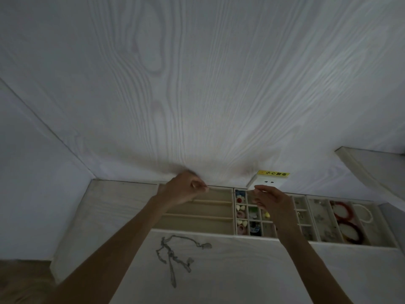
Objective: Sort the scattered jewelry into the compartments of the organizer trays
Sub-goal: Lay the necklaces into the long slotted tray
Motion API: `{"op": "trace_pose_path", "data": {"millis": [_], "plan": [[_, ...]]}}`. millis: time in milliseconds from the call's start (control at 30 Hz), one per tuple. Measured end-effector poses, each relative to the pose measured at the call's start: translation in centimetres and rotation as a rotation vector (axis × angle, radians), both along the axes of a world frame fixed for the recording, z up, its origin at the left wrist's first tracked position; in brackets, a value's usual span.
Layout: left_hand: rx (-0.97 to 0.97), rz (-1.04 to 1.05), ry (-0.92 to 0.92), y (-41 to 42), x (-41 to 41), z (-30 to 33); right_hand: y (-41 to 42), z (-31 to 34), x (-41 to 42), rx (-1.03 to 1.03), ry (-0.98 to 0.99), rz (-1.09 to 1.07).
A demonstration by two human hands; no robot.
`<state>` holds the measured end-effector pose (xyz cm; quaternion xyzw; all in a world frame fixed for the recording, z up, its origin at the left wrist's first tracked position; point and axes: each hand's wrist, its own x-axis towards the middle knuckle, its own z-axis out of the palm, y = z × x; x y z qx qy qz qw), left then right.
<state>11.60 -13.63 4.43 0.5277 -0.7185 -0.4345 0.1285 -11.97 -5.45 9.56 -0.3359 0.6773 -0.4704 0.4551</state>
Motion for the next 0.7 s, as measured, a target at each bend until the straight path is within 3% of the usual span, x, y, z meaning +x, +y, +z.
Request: {"op": "trace_pose_path", "data": {"millis": [200, 500, 700], "plan": [[-0.133, -0.023, -0.12, 0.1, -1.4, 0.3, 0.5, 1.1, -0.3, -0.014, 0.1, 0.084], [-0.174, 0.003, -0.252, 1.6, 0.6, -0.4, -2.0, 4.9, 2.9, -0.151, 0.418, 0.448], [-0.057, -0.107, -0.085, 1.1, 0.2, 1.9, -3.8, 5.7, 5.7, -0.223, 0.54, 0.547]]}}
